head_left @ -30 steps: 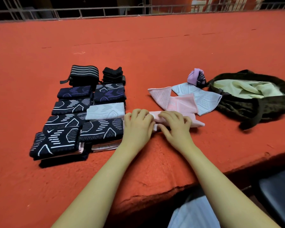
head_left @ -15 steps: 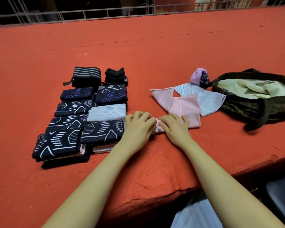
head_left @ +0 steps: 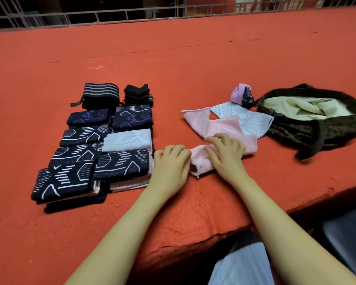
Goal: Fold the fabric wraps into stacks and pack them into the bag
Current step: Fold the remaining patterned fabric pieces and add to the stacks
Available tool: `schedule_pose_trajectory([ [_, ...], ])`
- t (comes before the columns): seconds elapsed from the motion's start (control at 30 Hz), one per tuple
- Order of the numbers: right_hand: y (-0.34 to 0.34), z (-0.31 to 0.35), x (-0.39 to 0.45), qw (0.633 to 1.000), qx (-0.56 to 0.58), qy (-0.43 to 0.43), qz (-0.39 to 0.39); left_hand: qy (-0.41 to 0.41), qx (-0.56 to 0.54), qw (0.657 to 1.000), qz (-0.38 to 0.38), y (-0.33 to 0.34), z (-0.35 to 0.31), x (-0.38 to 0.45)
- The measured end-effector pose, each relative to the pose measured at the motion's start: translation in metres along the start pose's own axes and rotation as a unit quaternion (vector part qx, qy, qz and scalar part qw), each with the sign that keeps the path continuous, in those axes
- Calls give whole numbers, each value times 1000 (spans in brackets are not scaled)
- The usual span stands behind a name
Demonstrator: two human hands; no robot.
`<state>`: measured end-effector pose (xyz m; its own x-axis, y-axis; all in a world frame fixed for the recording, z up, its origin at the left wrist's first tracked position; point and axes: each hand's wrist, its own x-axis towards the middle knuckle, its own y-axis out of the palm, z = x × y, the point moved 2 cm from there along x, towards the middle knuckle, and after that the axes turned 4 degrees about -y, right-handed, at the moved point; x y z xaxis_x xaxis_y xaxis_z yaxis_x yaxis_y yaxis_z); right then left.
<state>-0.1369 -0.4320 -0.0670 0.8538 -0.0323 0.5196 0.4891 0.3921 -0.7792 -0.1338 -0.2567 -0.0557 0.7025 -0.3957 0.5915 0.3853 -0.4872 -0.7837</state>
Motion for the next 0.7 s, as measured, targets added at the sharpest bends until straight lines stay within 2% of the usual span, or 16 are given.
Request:
schedule_pose_trajectory([
  [0.13, -3, 12, -17, 994, 89, -12, -66, -12, -42, 999, -5, 7, 2, -5],
  [0.23, -2, 26, -28, 991, 104, -47, -69, -69, -88, 993, -33, 10, 7, -3],
  [0.37, 4, 37, -33, 991, 102, -47, -75, -119, -140, 981, -66, 16, 4, -4],
  [0.57, 7, 47, -34, 981, 124, -26, -146, -109, -155, 977, -98, 19, 5, -6],
  [0.7, 6, 51, -34, 977, 59, -67, -195, -97, -147, 978, -112, 20, 5, -7],
])
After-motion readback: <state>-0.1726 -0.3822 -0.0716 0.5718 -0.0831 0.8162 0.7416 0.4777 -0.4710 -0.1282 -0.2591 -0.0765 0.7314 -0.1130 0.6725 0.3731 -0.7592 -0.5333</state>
